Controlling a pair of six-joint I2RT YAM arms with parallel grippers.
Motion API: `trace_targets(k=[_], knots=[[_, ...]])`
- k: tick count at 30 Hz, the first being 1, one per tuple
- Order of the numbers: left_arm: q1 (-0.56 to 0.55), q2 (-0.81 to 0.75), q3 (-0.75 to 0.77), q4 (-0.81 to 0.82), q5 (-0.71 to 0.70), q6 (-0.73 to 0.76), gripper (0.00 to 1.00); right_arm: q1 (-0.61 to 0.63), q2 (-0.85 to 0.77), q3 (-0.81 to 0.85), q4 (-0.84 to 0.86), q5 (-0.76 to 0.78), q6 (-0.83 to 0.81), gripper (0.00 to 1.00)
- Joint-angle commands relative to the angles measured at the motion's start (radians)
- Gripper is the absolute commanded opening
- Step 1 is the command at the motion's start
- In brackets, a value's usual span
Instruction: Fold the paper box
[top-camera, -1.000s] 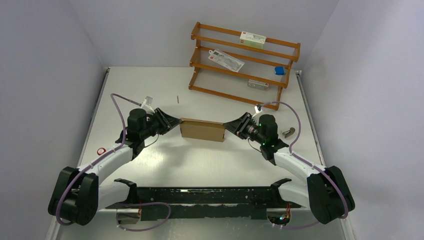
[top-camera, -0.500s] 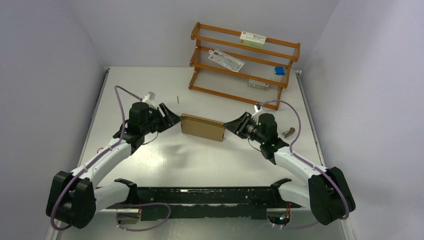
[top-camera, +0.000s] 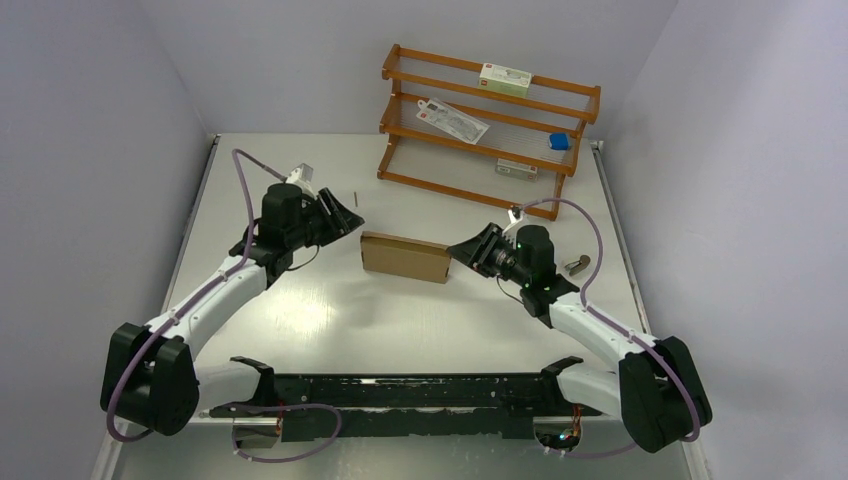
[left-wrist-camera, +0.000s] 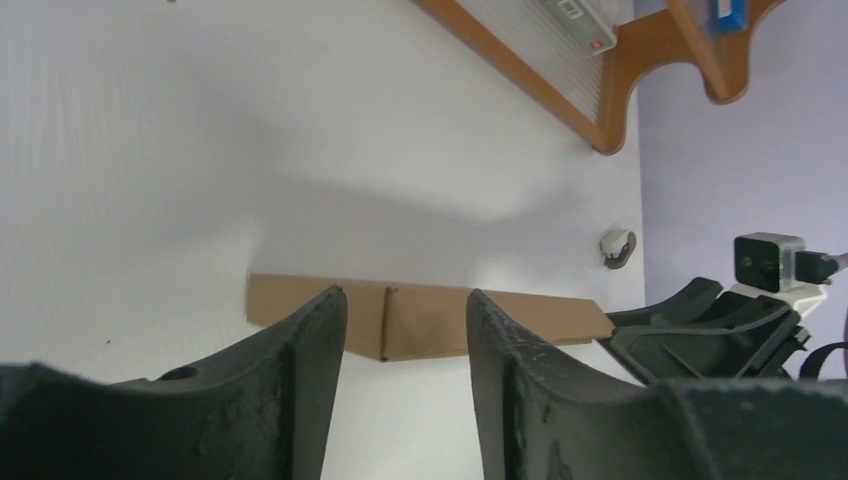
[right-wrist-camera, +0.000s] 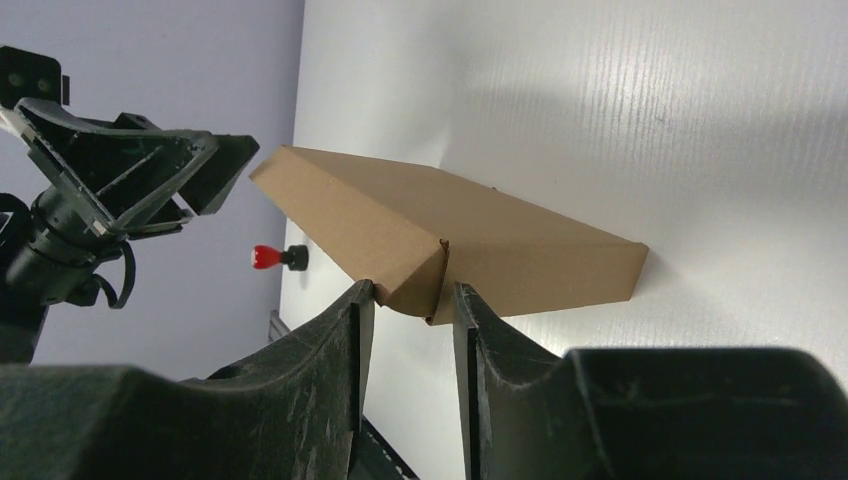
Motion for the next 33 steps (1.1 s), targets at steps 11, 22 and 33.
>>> trace_targets(k=[11, 22, 33], knots=[[-0.051, 0.033, 0.025, -0.012, 0.028, -0.001, 0.4, 0.023, 0.008, -0.001, -0.114, 0.051, -0.044, 0.37], [-0.1, 0.038, 0.011, -0.007, 0.015, -0.042, 0.15, 0.074, 0.024, 0.015, -0.11, 0.086, -0.041, 0.37], [-0.122, 0.032, -0.008, -0.024, -0.018, -0.051, 0.09, 0.118, 0.026, 0.028, -0.123, 0.126, -0.034, 0.36]])
